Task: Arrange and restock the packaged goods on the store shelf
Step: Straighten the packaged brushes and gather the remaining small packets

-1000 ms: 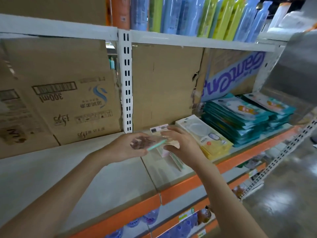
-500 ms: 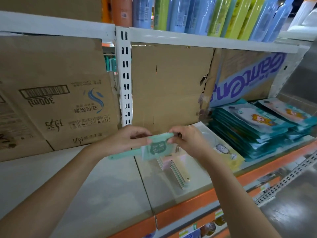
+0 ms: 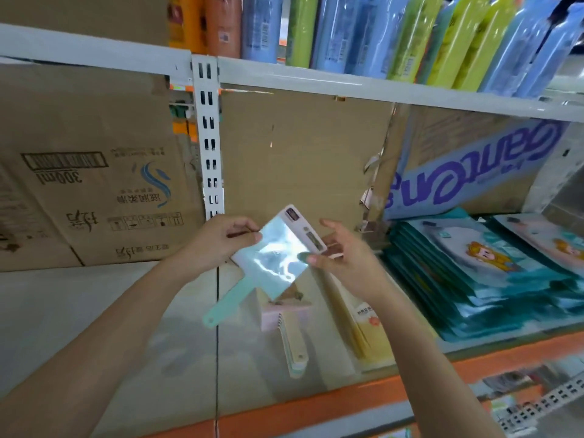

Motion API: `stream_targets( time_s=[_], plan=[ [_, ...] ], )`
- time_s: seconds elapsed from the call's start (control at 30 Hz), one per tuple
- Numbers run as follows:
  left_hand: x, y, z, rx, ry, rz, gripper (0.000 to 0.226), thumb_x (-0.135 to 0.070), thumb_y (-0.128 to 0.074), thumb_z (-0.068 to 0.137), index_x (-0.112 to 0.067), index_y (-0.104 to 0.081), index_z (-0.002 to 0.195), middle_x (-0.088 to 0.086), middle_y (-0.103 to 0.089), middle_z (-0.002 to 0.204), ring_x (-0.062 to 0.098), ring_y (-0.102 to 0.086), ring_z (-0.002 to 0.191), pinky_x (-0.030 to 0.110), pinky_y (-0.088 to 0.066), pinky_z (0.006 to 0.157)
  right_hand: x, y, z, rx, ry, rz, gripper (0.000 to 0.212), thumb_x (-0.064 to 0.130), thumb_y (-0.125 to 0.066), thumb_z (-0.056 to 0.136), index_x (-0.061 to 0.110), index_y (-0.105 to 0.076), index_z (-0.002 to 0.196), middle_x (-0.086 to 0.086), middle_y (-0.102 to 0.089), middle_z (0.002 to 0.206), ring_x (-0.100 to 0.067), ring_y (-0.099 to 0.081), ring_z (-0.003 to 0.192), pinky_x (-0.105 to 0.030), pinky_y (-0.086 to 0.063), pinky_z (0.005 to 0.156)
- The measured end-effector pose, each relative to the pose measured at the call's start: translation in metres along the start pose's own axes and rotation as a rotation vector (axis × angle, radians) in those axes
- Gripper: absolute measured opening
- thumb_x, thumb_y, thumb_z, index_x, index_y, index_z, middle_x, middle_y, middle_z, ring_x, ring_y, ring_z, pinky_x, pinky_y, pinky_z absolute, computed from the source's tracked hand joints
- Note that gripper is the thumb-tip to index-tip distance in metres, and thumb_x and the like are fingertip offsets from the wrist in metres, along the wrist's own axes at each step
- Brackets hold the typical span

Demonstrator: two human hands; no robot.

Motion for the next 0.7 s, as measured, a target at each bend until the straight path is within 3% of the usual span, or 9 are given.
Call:
stream_targets(
  time_s=[0.13,0.23,0.33,0.4,0.5,0.7],
  plan=[
    [0.008,0.0,-0.004,-0.171,0.116,-0.238,0.009,-0.008,-0.055,0.09,-0.008,-0.061,0.083,0.002,-0.066,0.076,0.01,-0.063,0.063,0.02,-0.052,0.051,-0.024,-0.003,-0.009,0.046,-0.078,0.048,0.053,0.029,-0.072,0.079,0.019,-0.048,0.126,0.002,-0.063,0.099,-0.011,-0.058,0.082,-0.029,-0.046,0.08],
    [0.013,-0.01,-0.007,-0.251,0.18,-0.374,0.009,-0.007,-0.054,0.091,-0.011,-0.059,0.084,0.001,-0.069,0.074,0.011,-0.067,0.061,0.023,-0.056,0.054,-0.028,-0.018,-0.021,0.173,-0.076,0.197,0.026,0.024,-0.073,0.079,0.022,-0.06,0.101,0.002,-0.064,0.079,-0.01,-0.059,0.065,-0.037,-0.051,0.076],
    [0.024,-0.026,-0.011,-0.306,0.25,-0.422,0.01,-0.007,-0.055,0.089,-0.014,-0.056,0.083,0.003,-0.069,0.077,0.012,-0.068,0.061,0.024,-0.057,0.056,-0.024,-0.032,-0.035,0.327,-0.068,0.304,0.013,0.017,-0.069,0.083,0.021,-0.058,0.089,-0.004,-0.063,0.072,-0.005,-0.06,0.053,-0.014,-0.044,0.054],
    [0.032,-0.04,-0.014,-0.311,0.292,-0.442,0.011,-0.006,-0.056,0.089,-0.015,-0.055,0.083,0.004,-0.068,0.079,0.012,-0.068,0.061,0.027,-0.057,0.059,-0.024,-0.041,-0.044,0.397,-0.069,0.369,0.011,0.008,-0.066,0.084,0.011,-0.057,0.09,-0.005,-0.061,0.068,0.001,-0.056,0.046,-0.01,-0.04,0.046],
    [0.043,-0.056,-0.018,-0.337,0.355,-0.464,0.009,-0.007,-0.056,0.089,-0.014,-0.055,0.084,0.005,-0.067,0.083,0.013,-0.068,0.061,0.032,-0.056,0.068,-0.033,-0.052,-0.054,0.45,-0.089,0.403,0.012,0.003,-0.066,0.083,0.01,-0.057,0.083,-0.006,-0.061,0.067,-0.001,-0.055,0.044,-0.016,-0.045,0.047],
    [0.055,-0.071,-0.028,-0.341,0.432,-0.413,0.013,-0.005,-0.055,0.089,-0.017,-0.055,0.094,0.003,-0.069,0.079,0.008,-0.067,0.058,0.019,-0.053,0.052,-0.046,-0.059,-0.068,0.479,-0.141,0.412,0.025,-0.004,-0.062,0.084,0.015,-0.05,0.074,-0.001,-0.058,0.066,0.0,-0.05,0.038,-0.014,-0.039,0.041]
  ],
)
Point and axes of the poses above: each hand's wrist, its own z-axis towards the middle knuckle, its own y-axis out of the back of the hand, x = y × z, the point moved 6 cm from there along z, towards the middle knuckle
